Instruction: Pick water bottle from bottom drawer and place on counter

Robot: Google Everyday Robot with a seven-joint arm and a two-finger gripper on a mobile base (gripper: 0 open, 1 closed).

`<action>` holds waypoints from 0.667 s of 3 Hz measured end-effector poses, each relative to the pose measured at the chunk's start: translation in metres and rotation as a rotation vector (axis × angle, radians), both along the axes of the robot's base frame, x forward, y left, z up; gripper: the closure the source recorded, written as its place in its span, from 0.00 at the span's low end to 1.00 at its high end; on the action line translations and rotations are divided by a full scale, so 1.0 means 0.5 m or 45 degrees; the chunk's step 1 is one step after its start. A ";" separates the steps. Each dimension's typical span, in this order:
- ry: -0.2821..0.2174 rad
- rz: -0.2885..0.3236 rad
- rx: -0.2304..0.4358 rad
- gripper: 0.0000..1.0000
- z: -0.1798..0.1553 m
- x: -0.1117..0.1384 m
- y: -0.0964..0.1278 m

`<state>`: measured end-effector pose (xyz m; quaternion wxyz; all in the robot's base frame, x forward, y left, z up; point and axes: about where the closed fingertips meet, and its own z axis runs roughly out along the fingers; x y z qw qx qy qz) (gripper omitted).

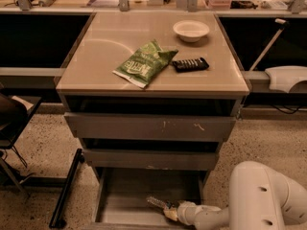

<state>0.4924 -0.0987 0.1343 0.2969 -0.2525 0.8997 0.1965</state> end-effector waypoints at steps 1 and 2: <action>0.000 0.000 0.000 0.88 0.000 0.000 0.000; -0.030 -0.002 -0.019 1.00 0.037 0.005 0.000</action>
Offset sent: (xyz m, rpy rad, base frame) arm -0.0050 0.0211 0.0993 -0.0824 -0.1132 -0.0191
